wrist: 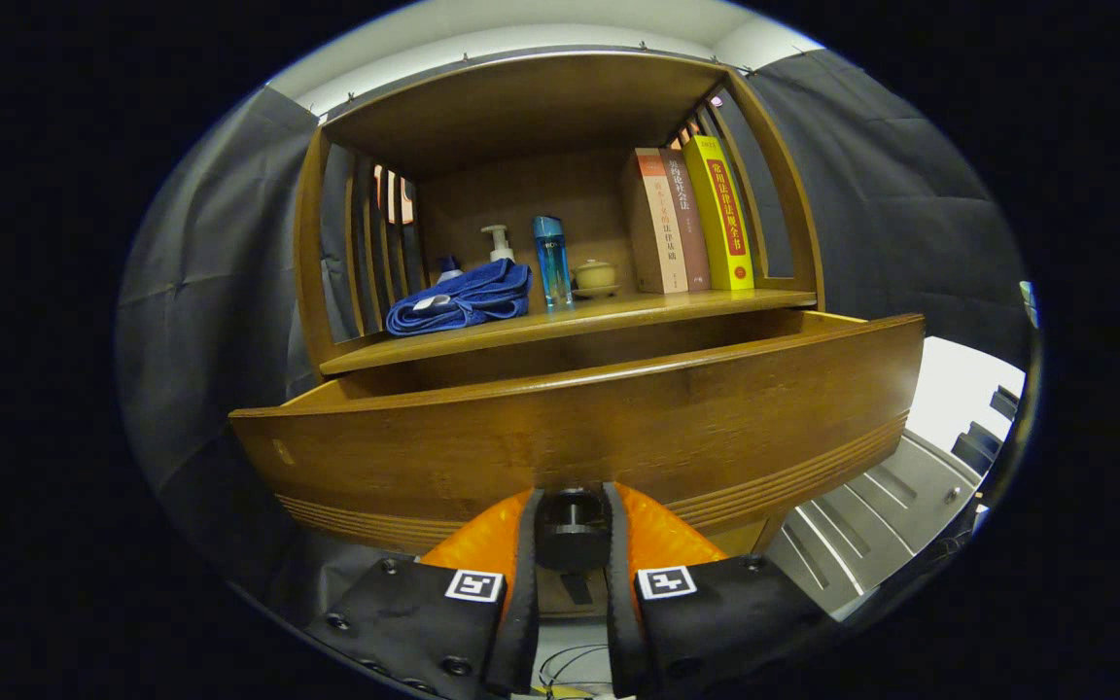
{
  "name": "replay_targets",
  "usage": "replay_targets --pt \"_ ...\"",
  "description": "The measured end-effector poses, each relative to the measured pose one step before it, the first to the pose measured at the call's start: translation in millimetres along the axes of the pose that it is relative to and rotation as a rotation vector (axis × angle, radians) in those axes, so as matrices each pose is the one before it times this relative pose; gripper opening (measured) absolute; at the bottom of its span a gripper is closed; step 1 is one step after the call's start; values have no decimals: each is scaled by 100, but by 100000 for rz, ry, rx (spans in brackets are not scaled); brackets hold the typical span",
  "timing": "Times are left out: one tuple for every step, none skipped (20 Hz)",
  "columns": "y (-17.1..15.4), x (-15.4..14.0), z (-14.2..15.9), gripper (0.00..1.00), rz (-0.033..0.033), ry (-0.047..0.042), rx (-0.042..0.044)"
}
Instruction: Pull open the drawer, take out the items inside it, and place them on the countertop above the cabinet.
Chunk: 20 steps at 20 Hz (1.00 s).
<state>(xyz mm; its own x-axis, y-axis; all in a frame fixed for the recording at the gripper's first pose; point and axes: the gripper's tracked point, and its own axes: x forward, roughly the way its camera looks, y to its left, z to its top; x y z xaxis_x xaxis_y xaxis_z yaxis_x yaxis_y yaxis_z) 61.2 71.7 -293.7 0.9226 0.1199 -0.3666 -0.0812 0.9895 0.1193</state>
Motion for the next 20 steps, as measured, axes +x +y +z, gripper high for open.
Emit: replay_targets --pt "49 -561 -29 37 287 26 -1196" --pt "-71 -672 -60 37 126 217 -1029" --pt "11 -537 -22 37 117 458 -645" --pt "60 -561 -47 37 296 433 -345" --pt "-16 -687 27 37 243 82 -174" --pt "421 -1169 1129 37 2087 -2439 -1046" --pt "369 -612 3160 28 -168 -10460 -4366" --pt "-616 -929 3587 18 -2246 -11539 -10381" --pt "-642 54 2738 9 -1386 -6073 -10636" --pt "395 -328 2788 9 2719 -2743 -3186" --pt "788 -255 1035 9 3267 197 2278" --pt "629 -817 661 9 1281 1173 3274" --pt "-177 -621 -96 9 -1 1493 2941" --pt "-627 -105 -365 9 -909 1156 1927" --pt "-684 125 -438 9 -1137 1201 684" --pt "-592 101 -370 9 -1349 1440 300" --pt "-321 78 -333 9 -448 1342 777" --pt "-36 62 -12 9 -156 195 1170" --pt "-188 329 306 9 -199 -1071 952" --pt "-391 406 357 9 -874 -495 -203"
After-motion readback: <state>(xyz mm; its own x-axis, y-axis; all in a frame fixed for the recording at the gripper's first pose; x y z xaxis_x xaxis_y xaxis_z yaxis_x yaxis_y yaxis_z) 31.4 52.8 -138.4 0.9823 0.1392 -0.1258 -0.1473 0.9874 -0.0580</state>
